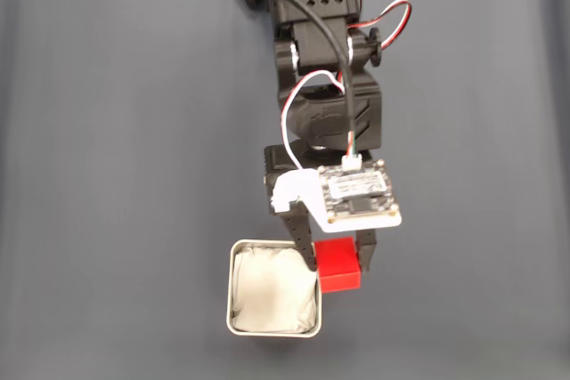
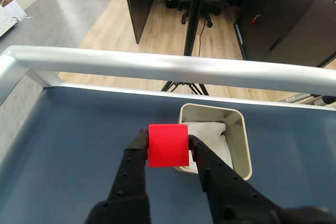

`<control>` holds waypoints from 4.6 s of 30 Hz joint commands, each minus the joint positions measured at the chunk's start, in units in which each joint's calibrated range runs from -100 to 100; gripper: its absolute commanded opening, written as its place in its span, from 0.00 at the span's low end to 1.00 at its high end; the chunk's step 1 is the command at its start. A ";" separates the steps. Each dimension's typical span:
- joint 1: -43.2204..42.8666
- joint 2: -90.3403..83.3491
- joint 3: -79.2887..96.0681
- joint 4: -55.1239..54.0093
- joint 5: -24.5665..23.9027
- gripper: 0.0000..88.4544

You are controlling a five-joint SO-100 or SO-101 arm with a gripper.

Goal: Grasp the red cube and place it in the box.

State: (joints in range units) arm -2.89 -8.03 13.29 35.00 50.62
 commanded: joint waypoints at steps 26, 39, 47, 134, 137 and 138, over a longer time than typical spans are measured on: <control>7.44 6.56 -8.00 -2.05 0.10 0.06; 8.43 7.43 -8.09 -2.46 0.15 0.06; 8.43 7.51 -8.09 -2.46 0.15 0.06; 3.46 -58.95 44.28 4.75 -1.27 0.00; 3.39 -69.26 56.42 9.91 -1.27 0.00; 3.39 -72.73 60.71 11.80 -1.27 0.00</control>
State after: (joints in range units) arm 1.04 -69.17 62.75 42.00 49.45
